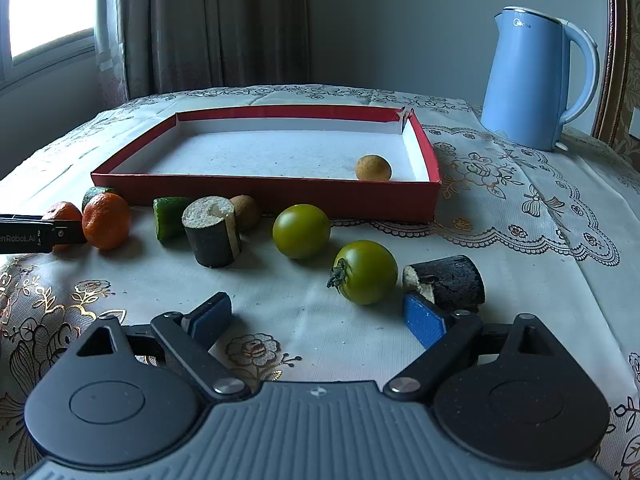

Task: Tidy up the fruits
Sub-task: 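Move the left gripper to the mandarin orange and close on it, then lift the mandarin into the red tray and open the left gripper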

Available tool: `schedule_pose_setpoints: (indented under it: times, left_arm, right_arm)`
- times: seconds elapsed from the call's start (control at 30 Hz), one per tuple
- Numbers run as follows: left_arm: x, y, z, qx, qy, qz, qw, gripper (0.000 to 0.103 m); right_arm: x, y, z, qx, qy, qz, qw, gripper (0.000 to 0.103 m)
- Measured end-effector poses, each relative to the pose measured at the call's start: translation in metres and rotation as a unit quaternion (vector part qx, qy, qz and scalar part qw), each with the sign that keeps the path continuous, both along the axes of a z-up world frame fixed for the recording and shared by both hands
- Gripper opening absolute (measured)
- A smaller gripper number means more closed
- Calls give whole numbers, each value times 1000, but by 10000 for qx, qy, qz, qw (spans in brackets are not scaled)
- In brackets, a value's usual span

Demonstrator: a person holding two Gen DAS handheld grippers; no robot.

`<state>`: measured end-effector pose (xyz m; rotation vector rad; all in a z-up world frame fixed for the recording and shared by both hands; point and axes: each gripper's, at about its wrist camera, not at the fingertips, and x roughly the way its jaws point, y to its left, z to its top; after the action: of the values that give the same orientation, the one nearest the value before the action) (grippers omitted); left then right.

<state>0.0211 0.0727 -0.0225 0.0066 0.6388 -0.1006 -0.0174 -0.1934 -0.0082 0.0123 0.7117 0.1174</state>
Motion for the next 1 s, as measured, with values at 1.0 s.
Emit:
schedule_pose_setpoints:
  times: [1.0]
  left_arm:
    - [23,-41,71,-27,-715,-454,9964,42]
  right_arm:
    - [0,0,0,-1,2,-8,10000,94]
